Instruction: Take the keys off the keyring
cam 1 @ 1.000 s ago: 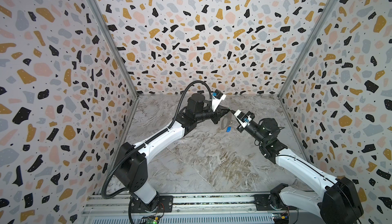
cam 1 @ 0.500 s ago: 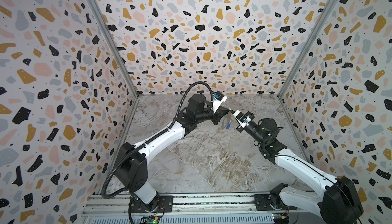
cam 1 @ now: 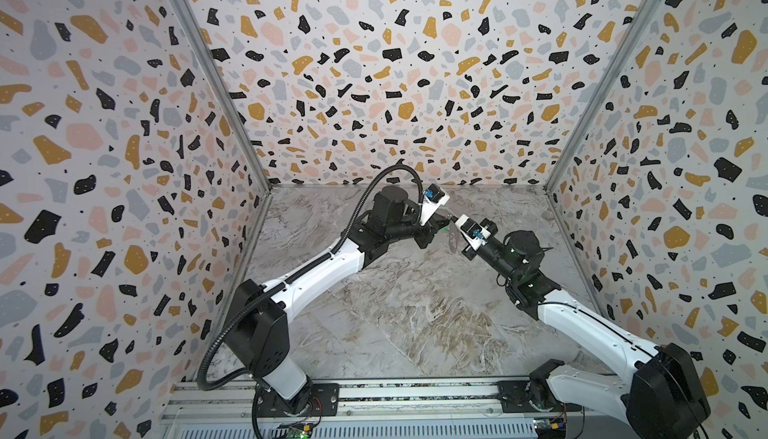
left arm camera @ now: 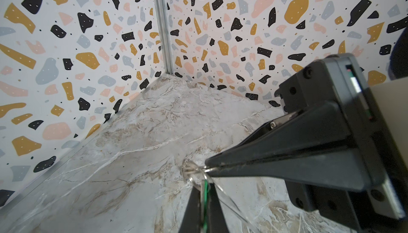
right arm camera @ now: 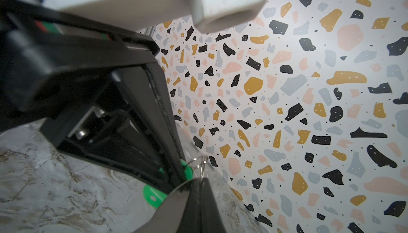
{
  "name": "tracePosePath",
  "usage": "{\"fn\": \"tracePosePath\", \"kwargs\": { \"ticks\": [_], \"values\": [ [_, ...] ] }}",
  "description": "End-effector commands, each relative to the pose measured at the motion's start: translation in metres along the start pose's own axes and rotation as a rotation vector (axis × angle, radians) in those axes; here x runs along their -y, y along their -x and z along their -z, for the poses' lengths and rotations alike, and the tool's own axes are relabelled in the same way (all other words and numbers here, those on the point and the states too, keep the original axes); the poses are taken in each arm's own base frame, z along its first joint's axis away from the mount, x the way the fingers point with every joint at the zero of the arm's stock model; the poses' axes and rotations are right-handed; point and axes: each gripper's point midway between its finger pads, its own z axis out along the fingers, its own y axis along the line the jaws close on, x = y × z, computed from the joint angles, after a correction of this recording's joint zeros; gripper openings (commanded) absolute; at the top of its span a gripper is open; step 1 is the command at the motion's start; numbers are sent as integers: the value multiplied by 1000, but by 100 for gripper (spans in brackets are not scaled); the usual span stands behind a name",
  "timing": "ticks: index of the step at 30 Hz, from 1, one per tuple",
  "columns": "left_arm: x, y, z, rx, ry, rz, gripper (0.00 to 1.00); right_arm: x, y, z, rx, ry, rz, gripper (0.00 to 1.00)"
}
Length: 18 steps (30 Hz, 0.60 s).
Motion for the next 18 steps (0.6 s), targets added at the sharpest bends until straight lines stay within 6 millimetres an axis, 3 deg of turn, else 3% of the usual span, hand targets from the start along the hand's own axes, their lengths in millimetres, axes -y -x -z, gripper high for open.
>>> {"fn": "tracePosePath", "kwargs": {
  "ticks": [1,6,12,18],
  "values": [
    [3,31,12,63,25,-75,0,6,25,0,64,5,31,0],
    [1,25,15,39,40,-95,0,5,27,3,81,15,51,0],
    [-7,21,30,24,82,-118,32,2,31,6,129,74,33,0],
    [-8,23,59,53,129,-199,38,1,32,7,168,125,13,0]
  ]
}}
